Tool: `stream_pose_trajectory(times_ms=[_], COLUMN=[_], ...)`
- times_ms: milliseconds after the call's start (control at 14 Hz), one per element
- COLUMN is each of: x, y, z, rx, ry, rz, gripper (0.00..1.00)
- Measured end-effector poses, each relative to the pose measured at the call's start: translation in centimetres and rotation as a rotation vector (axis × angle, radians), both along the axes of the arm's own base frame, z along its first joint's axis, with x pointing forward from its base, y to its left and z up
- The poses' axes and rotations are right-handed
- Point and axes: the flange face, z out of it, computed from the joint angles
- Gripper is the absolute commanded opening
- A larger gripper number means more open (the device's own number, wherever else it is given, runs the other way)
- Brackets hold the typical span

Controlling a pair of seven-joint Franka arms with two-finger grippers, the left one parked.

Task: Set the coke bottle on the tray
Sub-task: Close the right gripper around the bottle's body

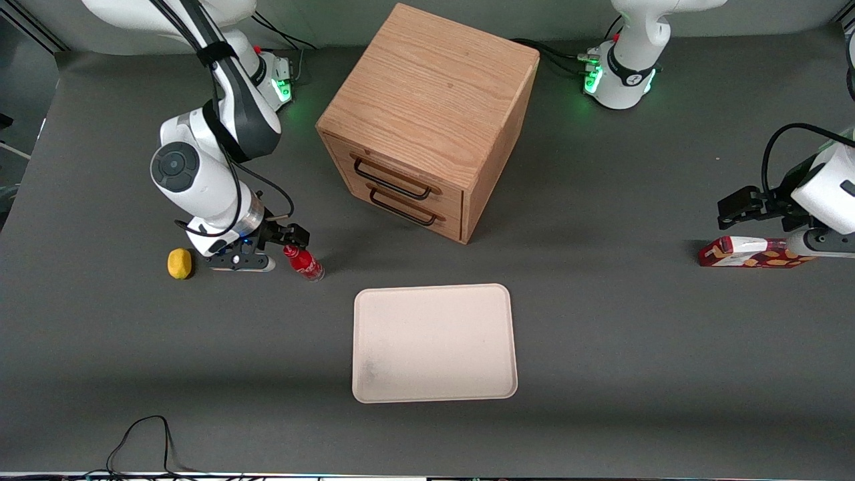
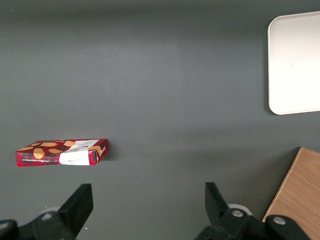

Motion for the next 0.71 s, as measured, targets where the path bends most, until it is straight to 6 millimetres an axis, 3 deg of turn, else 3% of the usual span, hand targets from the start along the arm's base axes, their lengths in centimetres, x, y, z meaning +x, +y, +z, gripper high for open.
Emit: stream_pose_trajectory(times_ms=[571,643,714], x=[0.2,0.2,0.2], y=[0.6,0.6,0.6], z=[-2.2,-2.2,-2.2], rx=[-0.002,-0.002,-0.002], ry=[-0.004,-0.004,-0.004], rz=[0.011,0.012,0.012], gripper=[0.98,0.94,0.83])
